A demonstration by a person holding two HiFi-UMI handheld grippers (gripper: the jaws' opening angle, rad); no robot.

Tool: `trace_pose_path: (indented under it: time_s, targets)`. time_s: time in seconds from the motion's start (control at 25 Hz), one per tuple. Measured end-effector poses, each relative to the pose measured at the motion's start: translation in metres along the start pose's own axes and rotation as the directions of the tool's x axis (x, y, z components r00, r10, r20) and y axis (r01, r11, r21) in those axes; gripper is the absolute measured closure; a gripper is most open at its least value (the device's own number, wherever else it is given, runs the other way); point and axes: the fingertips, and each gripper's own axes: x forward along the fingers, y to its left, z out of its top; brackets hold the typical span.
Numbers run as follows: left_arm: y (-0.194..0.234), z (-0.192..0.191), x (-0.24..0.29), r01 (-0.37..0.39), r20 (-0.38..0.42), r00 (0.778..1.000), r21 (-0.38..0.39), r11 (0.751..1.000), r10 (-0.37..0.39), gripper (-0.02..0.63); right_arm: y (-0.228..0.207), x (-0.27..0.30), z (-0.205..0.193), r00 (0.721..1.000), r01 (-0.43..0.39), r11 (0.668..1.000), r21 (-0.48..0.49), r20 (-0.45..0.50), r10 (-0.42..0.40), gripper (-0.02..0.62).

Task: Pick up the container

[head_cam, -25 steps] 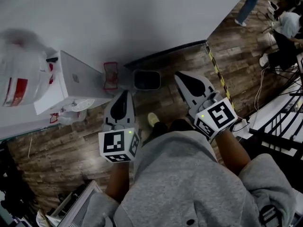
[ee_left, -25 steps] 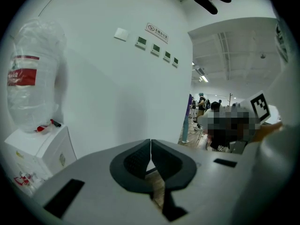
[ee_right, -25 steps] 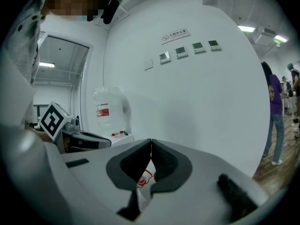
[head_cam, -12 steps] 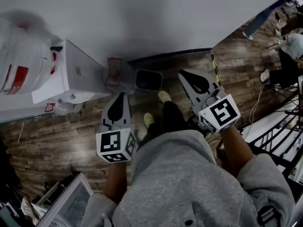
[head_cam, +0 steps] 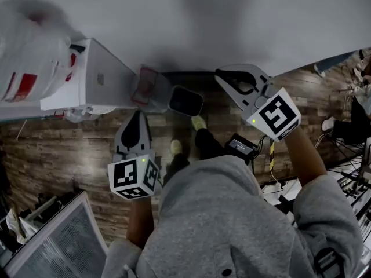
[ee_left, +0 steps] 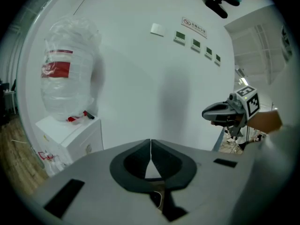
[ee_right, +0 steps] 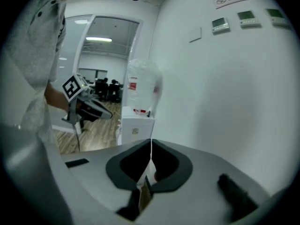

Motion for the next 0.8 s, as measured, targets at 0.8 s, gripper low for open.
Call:
trace_pose_path:
  time_s: [0.8]
  targets:
    - [0.064,-0.092,0.059,-0.368,-0.152,0.927,-0.203,0.907,0.342,0.588,0.031,0.198,-0.190,0.832,-0.519,0.850,-0.083,-0.278,0.481,0.563]
